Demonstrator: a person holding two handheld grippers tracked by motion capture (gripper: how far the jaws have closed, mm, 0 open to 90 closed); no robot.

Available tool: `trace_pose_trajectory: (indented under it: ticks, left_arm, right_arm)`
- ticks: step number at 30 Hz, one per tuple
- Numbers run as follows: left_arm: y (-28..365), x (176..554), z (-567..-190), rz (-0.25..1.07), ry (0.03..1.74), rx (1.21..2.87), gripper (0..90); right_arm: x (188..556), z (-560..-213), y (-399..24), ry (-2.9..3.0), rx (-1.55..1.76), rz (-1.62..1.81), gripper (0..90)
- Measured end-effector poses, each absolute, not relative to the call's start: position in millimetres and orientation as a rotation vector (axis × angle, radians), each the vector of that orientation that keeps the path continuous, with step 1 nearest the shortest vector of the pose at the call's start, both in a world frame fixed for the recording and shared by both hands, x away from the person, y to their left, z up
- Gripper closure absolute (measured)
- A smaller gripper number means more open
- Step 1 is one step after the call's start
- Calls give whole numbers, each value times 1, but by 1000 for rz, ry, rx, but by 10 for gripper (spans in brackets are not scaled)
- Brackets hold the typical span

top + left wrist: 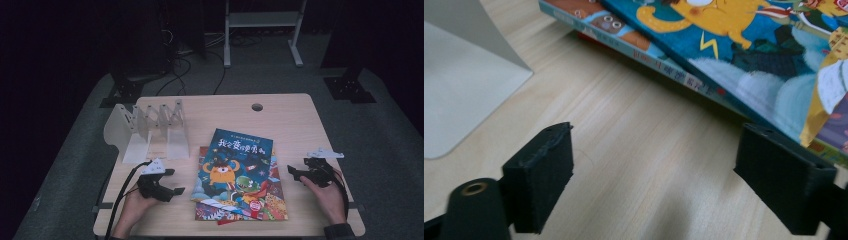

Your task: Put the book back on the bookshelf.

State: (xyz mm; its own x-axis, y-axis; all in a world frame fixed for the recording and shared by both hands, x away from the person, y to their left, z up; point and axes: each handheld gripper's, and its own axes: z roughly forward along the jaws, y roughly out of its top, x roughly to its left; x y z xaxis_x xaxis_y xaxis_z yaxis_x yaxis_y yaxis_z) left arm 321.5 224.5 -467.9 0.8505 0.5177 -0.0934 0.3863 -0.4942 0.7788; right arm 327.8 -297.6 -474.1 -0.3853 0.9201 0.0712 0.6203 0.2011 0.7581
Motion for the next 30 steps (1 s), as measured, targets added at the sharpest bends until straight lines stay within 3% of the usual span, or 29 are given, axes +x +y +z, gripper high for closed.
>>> trace_pose_trajectory:
  ticks: [5,11,14,20,30]
  left_arm:
    - [214,324,-462,176,621,2160,181]
    - [205,327,-459,159,586,2166,274]
    - [203,329,-458,156,576,2169,394]
    - [201,330,-460,142,580,2190,531]
    - [190,326,-462,113,533,2216,577]
  right_arm:
    - [341,-463,-284,2105,1392,1050,263]
    - [363,-454,-268,2142,1366,1063,266]
    - [378,-450,-261,2163,1364,1088,291]
    - [405,-447,-253,2184,1363,1084,319]
    - [433,-459,-242,2240,1379,1098,336]
